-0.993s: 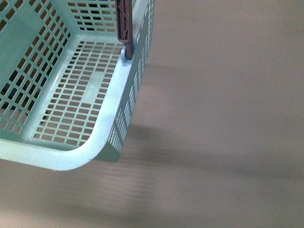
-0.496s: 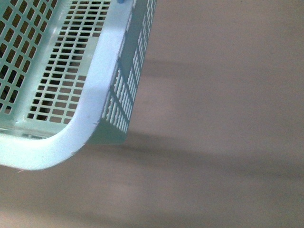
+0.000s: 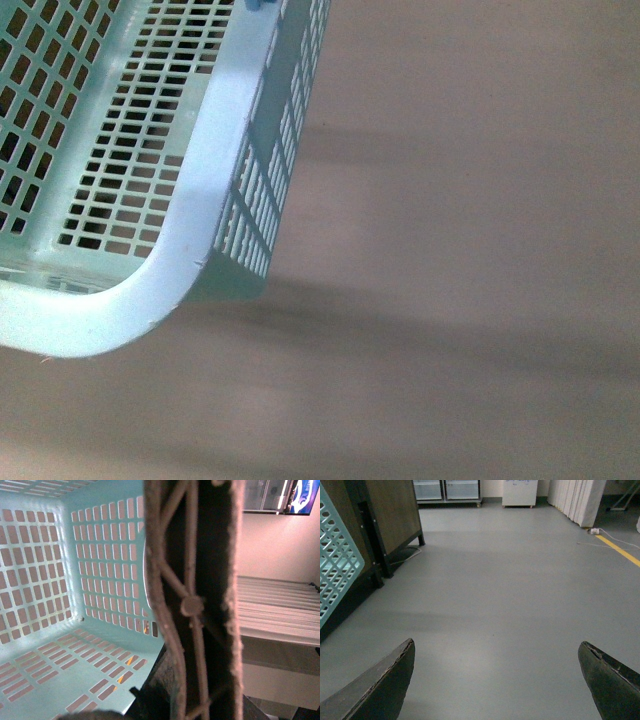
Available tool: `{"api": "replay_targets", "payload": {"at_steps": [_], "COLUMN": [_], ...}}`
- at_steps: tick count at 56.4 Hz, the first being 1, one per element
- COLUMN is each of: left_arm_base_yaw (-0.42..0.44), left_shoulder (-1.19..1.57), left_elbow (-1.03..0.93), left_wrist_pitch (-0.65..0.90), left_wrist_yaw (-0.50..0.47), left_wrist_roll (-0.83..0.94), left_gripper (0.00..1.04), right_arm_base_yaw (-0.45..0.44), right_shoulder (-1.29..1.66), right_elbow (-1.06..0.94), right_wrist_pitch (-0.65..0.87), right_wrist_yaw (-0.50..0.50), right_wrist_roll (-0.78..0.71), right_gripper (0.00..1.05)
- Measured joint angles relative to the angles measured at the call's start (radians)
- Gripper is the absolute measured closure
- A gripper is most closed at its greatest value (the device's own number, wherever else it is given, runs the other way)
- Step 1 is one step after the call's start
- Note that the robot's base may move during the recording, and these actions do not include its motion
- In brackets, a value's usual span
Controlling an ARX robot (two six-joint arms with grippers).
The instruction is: Pick lemon and mango into basket
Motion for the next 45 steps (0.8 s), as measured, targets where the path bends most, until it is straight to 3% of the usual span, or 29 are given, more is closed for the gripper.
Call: {"api": "replay_targets", "payload": {"at_steps": [45], "left_arm_base_yaw": [-0.001], "left_shoulder": [0.000], "left_elbow": [0.000], "left_wrist_pitch": [-0.002], "left_wrist_yaw": [-0.001], "left_wrist_roll": [0.002], "left_gripper": [0.99], "right_arm_base_yaw": [0.000], "right_shoulder": [0.000], "right_elbow": [0.000], "right_wrist_pitch": [0.000], "right_wrist_yaw": [-0.003], "right_wrist_roll": [0.000], "right_gripper": [0.09]}}
